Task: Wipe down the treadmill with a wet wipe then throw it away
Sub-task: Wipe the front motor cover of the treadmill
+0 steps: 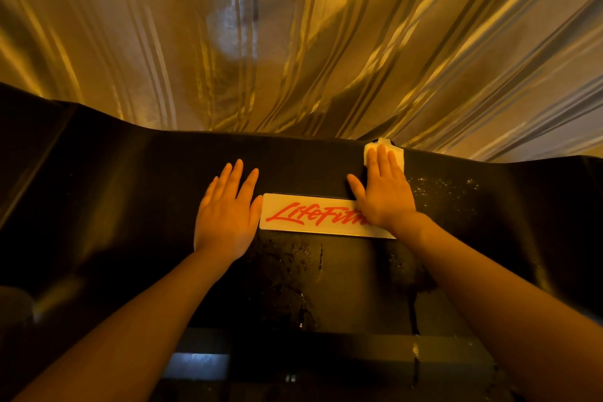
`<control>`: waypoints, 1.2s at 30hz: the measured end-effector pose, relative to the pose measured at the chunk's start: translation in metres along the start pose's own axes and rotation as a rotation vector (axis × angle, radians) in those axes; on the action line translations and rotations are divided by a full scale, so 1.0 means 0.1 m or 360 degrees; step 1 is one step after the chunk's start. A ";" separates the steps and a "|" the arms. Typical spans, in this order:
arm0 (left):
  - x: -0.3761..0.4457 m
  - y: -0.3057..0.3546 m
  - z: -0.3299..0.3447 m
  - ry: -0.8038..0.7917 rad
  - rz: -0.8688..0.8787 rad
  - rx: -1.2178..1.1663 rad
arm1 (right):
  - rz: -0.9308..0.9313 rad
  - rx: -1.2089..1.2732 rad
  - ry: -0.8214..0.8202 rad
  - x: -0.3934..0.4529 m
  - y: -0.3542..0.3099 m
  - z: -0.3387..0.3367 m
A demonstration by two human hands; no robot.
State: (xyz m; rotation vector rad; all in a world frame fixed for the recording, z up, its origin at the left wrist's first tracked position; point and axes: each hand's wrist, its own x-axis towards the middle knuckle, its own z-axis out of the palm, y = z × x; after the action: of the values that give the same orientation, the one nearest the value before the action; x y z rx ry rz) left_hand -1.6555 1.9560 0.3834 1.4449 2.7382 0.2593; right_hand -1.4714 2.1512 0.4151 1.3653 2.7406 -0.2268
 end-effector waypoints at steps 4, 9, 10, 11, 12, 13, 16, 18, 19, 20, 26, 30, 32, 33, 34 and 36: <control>0.00 0.00 0.00 -0.0002 0.0002 -0.0010 | -0.0038 -0.0052 0.0017 -0.14 0.04 0.06; 0.00 0.00 0.00 -0.0017 -0.0009 0.0015 | -0.0052 -0.0023 -0.0009 -0.37 0.09 0.14; 0.00 0.00 -0.01 -0.0017 -0.0010 0.0007 | -0.0066 -0.0023 -0.0021 -0.39 0.09 0.15; 0.00 0.00 0.00 -0.0019 -0.0009 0.0003 | -0.0083 -0.0034 -0.0031 -0.41 0.10 0.14; 0.01 0.00 -0.01 -0.0023 -0.0009 0.0009 | -0.0100 -0.0047 -0.0038 -0.42 0.12 0.13; 0.01 0.00 -0.01 -0.0030 -0.0010 0.0018 | -0.0112 -0.0056 -0.0040 -0.41 0.13 0.12; 0.01 0.00 -0.01 -0.0044 -0.0015 0.0026 | -0.0088 -0.0061 -0.0054 -0.30 0.15 0.06; 0.00 0.01 -0.02 -0.0035 -0.0015 0.0016 | -0.0052 -0.0046 -0.0059 -0.19 0.15 0.02; 0.00 0.01 -0.02 -0.0035 -0.0012 0.0020 | -0.0036 -0.0030 -0.0056 -0.15 0.16 0.00; 0.00 0.01 -0.02 -0.0040 -0.0010 0.0026 | -0.0025 -0.0017 -0.0052 -0.11 0.16 -0.01; 0.00 0.02 -0.02 -0.0046 -0.0020 0.0030 | -0.0012 0.0038 -0.0059 -0.10 0.17 -0.03; 0.00 0.02 -0.03 -0.0052 -0.0011 0.0024 | -0.0075 0.0032 -0.0093 -0.32 0.17 0.00; 0.00 0.02 -0.03 -0.0061 -0.0008 0.0020 | -0.0108 0.0016 -0.0098 -0.45 0.16 0.04; 0.00 0.01 -0.03 -0.0065 -0.0005 0.0015 | -0.0115 0.0013 -0.0088 -0.50 0.15 0.07; -0.01 0.01 -0.03 -0.0070 -0.0004 0.0014 | -0.0115 0.0019 -0.0069 -0.52 0.14 0.09; -0.01 0.01 -0.03 -0.0083 0.0001 0.0038 | -0.0106 0.0058 -0.0021 -0.56 0.11 0.09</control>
State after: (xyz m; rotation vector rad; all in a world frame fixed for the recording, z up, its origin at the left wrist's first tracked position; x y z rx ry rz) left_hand -1.6540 1.9551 0.3869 1.4366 2.7088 0.1867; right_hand -1.4295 2.1121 0.4120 1.2774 2.7870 -0.2900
